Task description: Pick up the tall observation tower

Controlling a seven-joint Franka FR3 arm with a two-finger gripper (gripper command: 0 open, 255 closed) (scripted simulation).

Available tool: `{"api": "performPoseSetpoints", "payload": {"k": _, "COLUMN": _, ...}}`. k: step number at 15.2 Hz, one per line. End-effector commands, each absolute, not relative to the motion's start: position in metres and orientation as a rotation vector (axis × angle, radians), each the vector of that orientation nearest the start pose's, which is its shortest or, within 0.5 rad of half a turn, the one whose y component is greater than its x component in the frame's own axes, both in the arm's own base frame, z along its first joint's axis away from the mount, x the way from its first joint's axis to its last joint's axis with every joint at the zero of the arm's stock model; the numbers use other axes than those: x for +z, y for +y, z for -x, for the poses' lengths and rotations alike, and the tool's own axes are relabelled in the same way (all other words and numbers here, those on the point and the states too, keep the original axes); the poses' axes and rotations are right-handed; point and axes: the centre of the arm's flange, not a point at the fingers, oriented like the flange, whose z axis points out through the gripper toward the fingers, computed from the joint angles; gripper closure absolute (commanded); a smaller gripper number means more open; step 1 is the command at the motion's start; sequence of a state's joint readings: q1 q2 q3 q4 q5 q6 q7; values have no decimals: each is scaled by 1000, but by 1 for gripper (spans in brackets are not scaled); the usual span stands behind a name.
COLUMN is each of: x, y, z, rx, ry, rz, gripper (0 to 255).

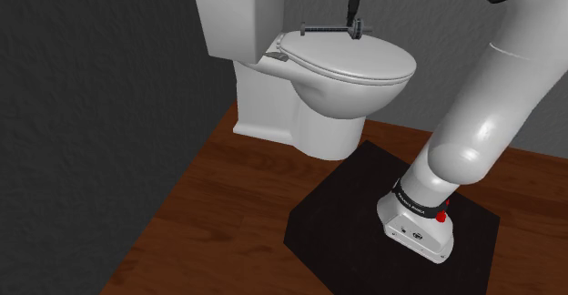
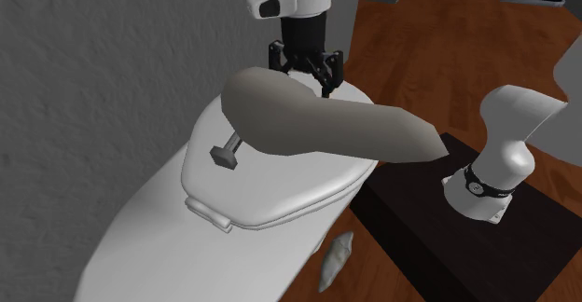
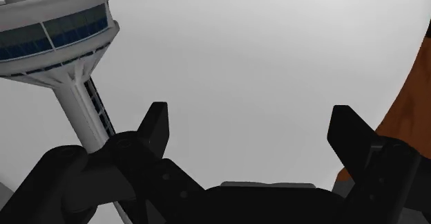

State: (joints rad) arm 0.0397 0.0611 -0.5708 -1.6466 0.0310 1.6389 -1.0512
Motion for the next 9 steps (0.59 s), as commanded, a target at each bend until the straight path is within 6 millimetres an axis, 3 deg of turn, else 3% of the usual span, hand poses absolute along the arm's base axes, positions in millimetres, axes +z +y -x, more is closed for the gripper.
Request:
{"api": "performPoseSetpoints", "payload": {"k": 1, "x": 560, "y": -297, "z": -519, "rx": 86, "ry": -865, "rz": 2987, "gripper": 0}}
{"api": "performPoseSetpoints", "payload": {"k": 7, "x": 547, "y": -338, "z": -584, "rx": 139, "ry": -1059, "rz": 2952, "gripper": 0}}
{"api": "performPoseSetpoints", "payload": {"k": 9, "x": 541, "y": -342, "z": -590, "rx": 143, "ry": -1076, "rz": 2948, "gripper": 0}}
